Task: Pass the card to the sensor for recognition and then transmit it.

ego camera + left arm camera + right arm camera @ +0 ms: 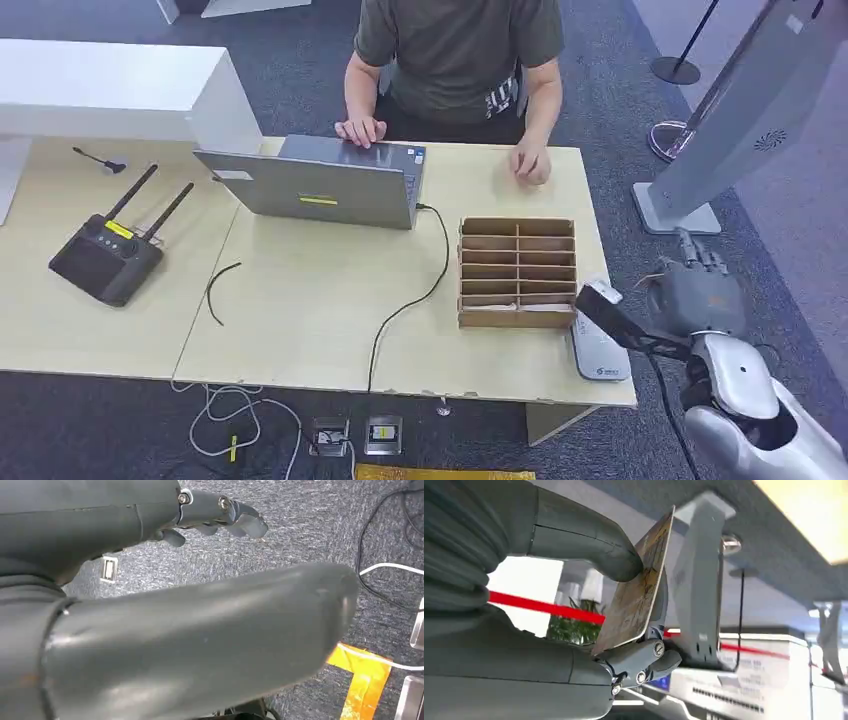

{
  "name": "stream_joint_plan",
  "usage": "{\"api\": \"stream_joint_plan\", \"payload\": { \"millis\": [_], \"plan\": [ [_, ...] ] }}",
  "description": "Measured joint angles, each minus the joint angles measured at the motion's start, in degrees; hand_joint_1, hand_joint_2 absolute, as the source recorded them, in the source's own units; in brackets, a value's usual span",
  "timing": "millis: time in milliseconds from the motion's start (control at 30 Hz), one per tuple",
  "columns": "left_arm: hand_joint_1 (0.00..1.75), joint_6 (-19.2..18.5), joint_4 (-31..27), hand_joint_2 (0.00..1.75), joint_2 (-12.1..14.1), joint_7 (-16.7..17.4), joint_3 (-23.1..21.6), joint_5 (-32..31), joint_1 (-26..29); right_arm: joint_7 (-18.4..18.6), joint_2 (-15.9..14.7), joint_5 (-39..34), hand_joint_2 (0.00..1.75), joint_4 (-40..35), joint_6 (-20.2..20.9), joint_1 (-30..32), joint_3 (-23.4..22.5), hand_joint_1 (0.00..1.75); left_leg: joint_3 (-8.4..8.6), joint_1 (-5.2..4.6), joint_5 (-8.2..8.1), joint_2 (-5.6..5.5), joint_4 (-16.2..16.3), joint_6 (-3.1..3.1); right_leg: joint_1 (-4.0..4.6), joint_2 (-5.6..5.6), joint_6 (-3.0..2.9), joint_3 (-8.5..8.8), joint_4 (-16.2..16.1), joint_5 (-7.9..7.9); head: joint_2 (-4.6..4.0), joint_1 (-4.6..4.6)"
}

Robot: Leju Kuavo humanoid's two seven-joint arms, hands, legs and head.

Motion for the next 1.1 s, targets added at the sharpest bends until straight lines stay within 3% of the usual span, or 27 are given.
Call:
{"api": "stream_joint_plan", "payload": {
  "millis": [433,533,767,1100],
  "plan": [
    [0.0,-0.2,0.0,0.0,0.0,0.0,-0.1,-0.4,0.0,0.0,-0.8,2.1,1.75,-5.2,1.9,-0.6,-2.8,1.75,-0.01,0.0,0.0,0.0,0.0,0.0,0.0,0.02,0.0,0.01,0.0,0.0,0.0,-0.02],
    [0.0,-0.8,0.0,0.0,0.0,0.0,-0.9,-1.6,-0.3,-0.2,-0.3,1.6,1.75,-7.8,6.4,-4.2,-2.3,1.75,-0.02,0.01,0.01,0.02,0.0,-0.01,0.01,0.03,0.0,0.01,0.0,0.0,0.0,0.0],
    [0.0,-1.4,-0.3,0.0,-0.3,0.8,-1.9,-3.1,-1.8,-6.9,5.0,-0.7,1.75,-3.3,-4.8,-6.9,2.0,1.75,-0.09,0.04,0.01,0.0,0.0,-0.01,0.04,0.0,0.0,-0.01,0.0,0.0,0.0,-0.02],
    [0.0,-1.4,-0.5,0.0,-0.5,1.6,-2.5,-3.3,-2.3,-9.3,10.6,-1.4,1.75,4.7,-7.8,-9.0,4.7,1.75,-0.1,0.04,0.02,-0.03,0.0,-0.02,0.03,-0.05,0.0,-0.03,0.0,0.0,0.0,0.0]
  ]
}}
